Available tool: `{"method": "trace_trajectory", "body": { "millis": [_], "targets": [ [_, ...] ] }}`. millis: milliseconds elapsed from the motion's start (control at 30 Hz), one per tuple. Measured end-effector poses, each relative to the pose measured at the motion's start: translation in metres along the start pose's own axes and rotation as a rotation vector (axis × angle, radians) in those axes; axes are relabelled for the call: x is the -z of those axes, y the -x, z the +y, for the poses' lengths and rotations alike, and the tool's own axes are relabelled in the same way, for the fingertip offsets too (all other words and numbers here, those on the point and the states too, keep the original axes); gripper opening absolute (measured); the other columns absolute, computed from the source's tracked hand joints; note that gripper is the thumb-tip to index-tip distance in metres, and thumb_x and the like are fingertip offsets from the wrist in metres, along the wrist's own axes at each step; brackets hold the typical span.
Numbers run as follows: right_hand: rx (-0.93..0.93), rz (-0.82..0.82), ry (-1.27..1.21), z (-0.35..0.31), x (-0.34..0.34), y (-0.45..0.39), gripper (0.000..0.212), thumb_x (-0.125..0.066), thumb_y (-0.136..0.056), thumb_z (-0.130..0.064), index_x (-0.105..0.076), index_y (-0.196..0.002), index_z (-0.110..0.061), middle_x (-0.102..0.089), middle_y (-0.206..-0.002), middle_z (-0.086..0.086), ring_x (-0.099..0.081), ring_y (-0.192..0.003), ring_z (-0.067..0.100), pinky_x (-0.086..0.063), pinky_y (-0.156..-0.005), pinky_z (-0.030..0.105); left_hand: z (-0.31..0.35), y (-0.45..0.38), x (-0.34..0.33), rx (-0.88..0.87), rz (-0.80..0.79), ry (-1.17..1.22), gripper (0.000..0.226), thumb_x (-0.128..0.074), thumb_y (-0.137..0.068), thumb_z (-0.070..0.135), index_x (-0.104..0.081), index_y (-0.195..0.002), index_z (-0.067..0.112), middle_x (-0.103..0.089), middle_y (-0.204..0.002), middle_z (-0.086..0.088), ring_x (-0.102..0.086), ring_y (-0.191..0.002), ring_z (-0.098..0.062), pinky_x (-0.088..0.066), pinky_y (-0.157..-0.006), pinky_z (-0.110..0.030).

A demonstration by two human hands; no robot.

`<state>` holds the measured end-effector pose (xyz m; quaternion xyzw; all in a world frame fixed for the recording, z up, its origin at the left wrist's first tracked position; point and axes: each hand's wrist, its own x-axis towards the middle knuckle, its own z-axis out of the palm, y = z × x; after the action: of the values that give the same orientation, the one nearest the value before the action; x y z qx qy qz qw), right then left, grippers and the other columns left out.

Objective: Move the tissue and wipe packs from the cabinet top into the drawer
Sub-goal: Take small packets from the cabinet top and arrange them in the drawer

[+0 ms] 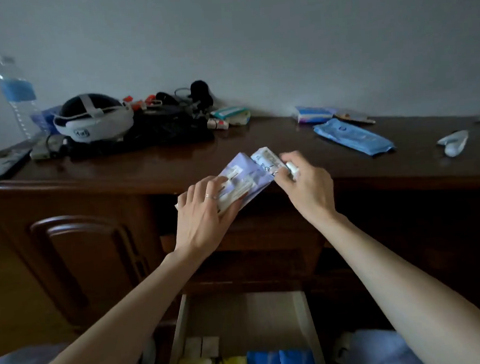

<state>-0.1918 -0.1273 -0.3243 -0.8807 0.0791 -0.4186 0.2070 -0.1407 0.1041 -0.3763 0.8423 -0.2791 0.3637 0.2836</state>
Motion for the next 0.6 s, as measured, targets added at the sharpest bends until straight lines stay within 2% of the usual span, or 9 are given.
{"method": "trace_trajectory", "body": {
  "millis": [67,133,233,300,367,400,467,500,600],
  "targets": [
    [0.031,0.013,-0.084,0.002,-0.007,0.052,0.026,-0.053,-0.092,-0.047,-0.053,-0.117,-0.041,-0.068,-0.103,-0.027,-0.066,-0.077,0.009,-0.045,-0.059,0.024,-0.008,0.049,-0.001,-0.003,0.002,0.045,0.049,-0.052,-0.096,0.061,-0.049,-0.131,0.027,-0.051,-0.137,0.005,-0.048,-0.125,-0.016,-0.036,-0.097,-0.036],
    [-0.029,-0.083,-0.170,0.016,-0.019,0.114,0.021,-0.054,-0.095,-0.047,-0.053,-0.116,-0.045,-0.064,-0.099,-0.038,-0.065,-0.075,0.001,-0.044,-0.055,0.018,-0.019,0.105,-0.006,0.097,-0.094,0.098,0.049,-0.051,-0.097,0.060,-0.050,-0.132,0.027,-0.051,-0.138,0.006,-0.048,-0.127,-0.016,-0.038,-0.098,-0.037],
    [-0.303,-0.343,-0.345,0.046,-0.051,0.208,0.011,-0.056,-0.097,-0.049,-0.060,-0.107,-0.053,-0.069,-0.084,-0.027,-0.066,-0.060,0.002,-0.045,-0.048,0.018,-0.041,0.189,-0.017,0.462,-0.291,0.221,0.051,-0.047,-0.095,0.063,-0.046,-0.136,0.033,-0.054,-0.137,0.008,-0.050,-0.125,-0.016,-0.042,-0.099,-0.041],
    [-0.531,-0.485,-0.466,0.061,-0.072,0.258,0.005,-0.062,-0.096,-0.050,-0.065,-0.100,-0.049,-0.072,-0.086,-0.019,-0.069,-0.067,0.005,-0.051,-0.050,0.025,-0.055,0.235,-0.027,0.638,-0.401,0.236,0.054,-0.048,-0.095,0.061,-0.044,-0.140,0.032,-0.056,-0.134,0.004,-0.053,-0.122,-0.021,-0.046,-0.097,-0.047],
    [-0.711,-0.597,-0.534,0.073,-0.092,0.292,0.009,-0.067,-0.093,-0.053,-0.068,-0.098,-0.046,-0.075,-0.093,-0.011,-0.072,-0.078,0.008,-0.057,-0.060,0.031,-0.063,0.263,-0.037,0.698,-0.503,0.198,0.060,-0.047,-0.092,0.066,-0.044,-0.141,0.031,-0.057,-0.134,0.002,-0.054,-0.122,-0.024,-0.045,-0.098,-0.047],
    [-0.759,-0.630,-0.538,0.078,-0.100,0.304,0.014,-0.069,-0.089,-0.058,-0.068,-0.098,-0.047,-0.076,-0.093,-0.011,-0.072,-0.076,0.007,-0.055,-0.060,0.028,-0.066,0.270,-0.043,0.694,-0.556,0.177,0.062,-0.045,-0.091,0.069,-0.044,-0.140,0.031,-0.056,-0.135,0.004,-0.053,-0.122,-0.022,-0.044,-0.098,-0.047],
    [-0.809,-0.648,-0.528,0.091,-0.111,0.318,0.016,-0.068,-0.082,-0.064,-0.067,-0.096,-0.056,-0.074,-0.089,-0.022,-0.071,-0.073,-0.003,-0.052,-0.057,0.016,-0.069,0.281,-0.055,0.616,-0.674,0.135,0.068,-0.040,-0.089,0.075,-0.044,-0.141,0.031,-0.054,-0.138,0.008,-0.051,-0.126,-0.018,-0.041,-0.101,-0.044],
    [-0.831,-0.648,-0.522,0.098,-0.115,0.323,0.017,-0.068,-0.081,-0.064,-0.066,-0.096,-0.057,-0.074,-0.090,-0.025,-0.071,-0.077,-0.003,-0.053,-0.061,0.016,-0.070,0.286,-0.060,0.550,-0.723,0.109,0.071,-0.037,-0.088,0.079,-0.046,-0.140,0.031,-0.054,-0.138,0.009,-0.050,-0.126,-0.016,-0.041,-0.101,-0.042],
    [-0.909,-0.630,-0.484,0.123,-0.120,0.336,0.024,-0.071,-0.082,-0.060,-0.069,-0.101,-0.046,-0.076,-0.101,-0.010,-0.073,-0.094,0.012,-0.060,-0.084,0.040,-0.070,0.301,-0.076,0.318,-0.783,0.030,0.075,-0.034,-0.086,0.080,-0.055,-0.135,0.028,-0.059,-0.129,0.005,-0.054,-0.119,-0.020,-0.044,-0.096,-0.039]
  ]
}}
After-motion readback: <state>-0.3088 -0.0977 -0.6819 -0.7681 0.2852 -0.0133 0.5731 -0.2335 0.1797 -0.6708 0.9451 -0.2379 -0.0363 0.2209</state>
